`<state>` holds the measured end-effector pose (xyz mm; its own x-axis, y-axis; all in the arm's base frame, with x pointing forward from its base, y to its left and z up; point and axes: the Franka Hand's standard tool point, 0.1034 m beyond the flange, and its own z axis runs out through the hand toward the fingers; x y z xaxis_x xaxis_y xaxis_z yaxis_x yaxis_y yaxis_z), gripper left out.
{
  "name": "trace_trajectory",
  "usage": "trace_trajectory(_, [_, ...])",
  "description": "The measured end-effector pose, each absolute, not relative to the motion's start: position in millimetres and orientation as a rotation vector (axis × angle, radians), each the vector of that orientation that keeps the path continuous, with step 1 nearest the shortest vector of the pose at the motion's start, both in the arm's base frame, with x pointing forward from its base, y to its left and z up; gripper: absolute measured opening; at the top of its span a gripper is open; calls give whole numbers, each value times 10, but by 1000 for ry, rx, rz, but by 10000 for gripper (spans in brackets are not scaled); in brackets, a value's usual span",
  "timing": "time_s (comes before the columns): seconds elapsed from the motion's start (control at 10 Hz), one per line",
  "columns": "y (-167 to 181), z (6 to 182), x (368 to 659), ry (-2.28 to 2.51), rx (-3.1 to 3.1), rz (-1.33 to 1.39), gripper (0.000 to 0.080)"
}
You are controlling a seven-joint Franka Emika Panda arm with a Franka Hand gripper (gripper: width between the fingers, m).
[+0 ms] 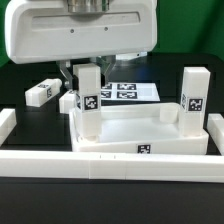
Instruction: Assemble desk
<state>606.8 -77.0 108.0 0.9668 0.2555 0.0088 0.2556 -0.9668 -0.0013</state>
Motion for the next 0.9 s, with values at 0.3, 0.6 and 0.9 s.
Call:
trace_trajectory(0.3, [-784,1074,6069,73,-3124,-15,288])
trace_trajectory(0.6, [-768,1072,6070,550,-3053,-13,289])
trace_trajectory(0.9, [-752,1069,6079,990,-2900,-2,290])
